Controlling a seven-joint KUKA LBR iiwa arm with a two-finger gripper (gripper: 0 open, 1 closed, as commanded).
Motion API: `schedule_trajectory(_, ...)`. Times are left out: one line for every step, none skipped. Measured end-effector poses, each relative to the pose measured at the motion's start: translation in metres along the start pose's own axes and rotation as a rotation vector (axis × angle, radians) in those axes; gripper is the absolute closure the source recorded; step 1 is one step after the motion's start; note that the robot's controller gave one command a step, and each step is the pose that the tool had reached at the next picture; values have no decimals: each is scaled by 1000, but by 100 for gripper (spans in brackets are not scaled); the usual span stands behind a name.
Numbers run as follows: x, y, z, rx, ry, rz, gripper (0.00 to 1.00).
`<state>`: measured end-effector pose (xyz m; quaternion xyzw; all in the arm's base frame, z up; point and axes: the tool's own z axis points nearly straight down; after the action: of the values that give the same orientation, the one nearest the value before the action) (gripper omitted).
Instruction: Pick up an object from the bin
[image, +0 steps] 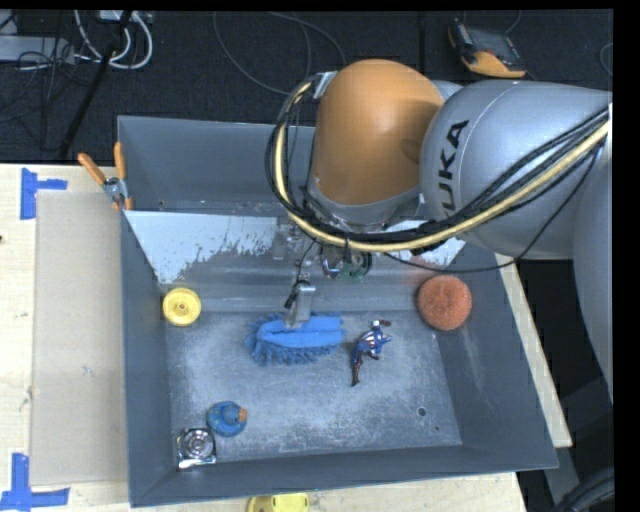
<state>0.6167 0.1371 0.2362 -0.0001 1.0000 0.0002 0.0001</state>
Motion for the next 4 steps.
schedule_trajectory(7,-23,82,0,-2,-94,0)
schedule_trajectory(15,-35,103,0,3,-163,0)
schedule_trajectory(7,-33,132,0,0,-42,0)
schedule_trajectory(-1,-51,168,1,2,-163,0)
